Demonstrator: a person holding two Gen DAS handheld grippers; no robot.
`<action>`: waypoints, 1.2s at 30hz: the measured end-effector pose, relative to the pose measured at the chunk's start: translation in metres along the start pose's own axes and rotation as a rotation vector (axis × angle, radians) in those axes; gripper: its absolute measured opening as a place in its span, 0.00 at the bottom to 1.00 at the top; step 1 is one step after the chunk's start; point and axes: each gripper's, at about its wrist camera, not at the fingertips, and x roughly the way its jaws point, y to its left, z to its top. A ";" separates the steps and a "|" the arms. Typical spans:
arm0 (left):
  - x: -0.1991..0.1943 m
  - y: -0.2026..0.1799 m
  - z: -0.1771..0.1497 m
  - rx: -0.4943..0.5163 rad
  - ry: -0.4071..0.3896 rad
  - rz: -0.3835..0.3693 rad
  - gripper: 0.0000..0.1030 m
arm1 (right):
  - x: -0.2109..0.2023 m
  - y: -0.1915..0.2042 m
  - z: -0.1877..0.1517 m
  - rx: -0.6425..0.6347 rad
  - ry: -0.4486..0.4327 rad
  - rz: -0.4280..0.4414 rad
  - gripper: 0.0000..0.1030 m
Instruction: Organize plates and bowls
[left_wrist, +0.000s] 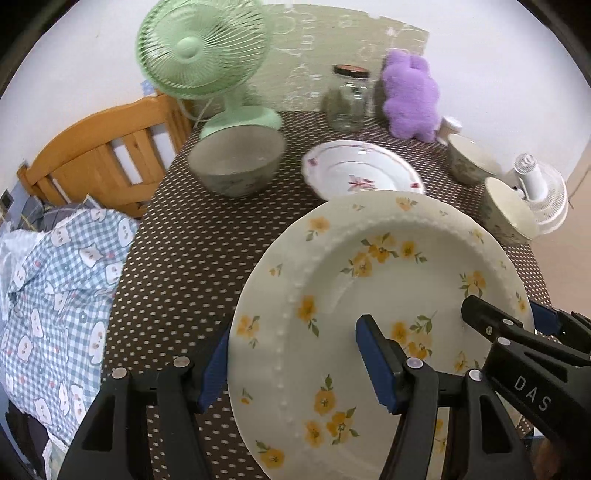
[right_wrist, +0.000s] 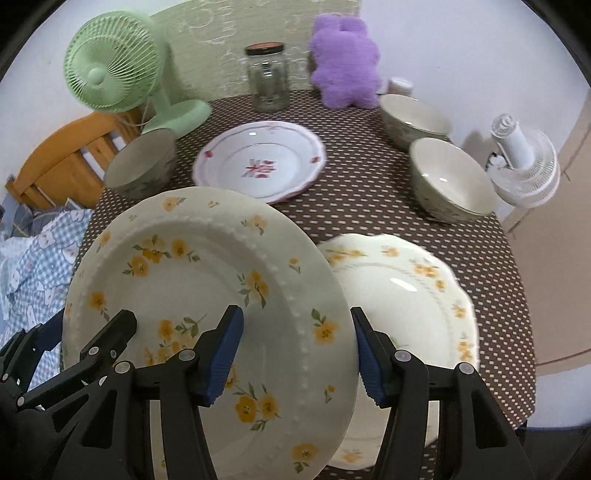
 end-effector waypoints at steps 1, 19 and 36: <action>0.000 -0.006 0.000 0.004 0.000 -0.007 0.63 | -0.001 -0.007 -0.001 0.006 0.000 -0.004 0.60; 0.017 -0.108 -0.018 0.059 0.066 -0.061 0.63 | 0.001 -0.115 -0.025 0.070 0.033 -0.068 0.60; 0.054 -0.156 -0.025 0.059 0.111 -0.022 0.63 | 0.037 -0.164 -0.027 0.066 0.098 -0.058 0.60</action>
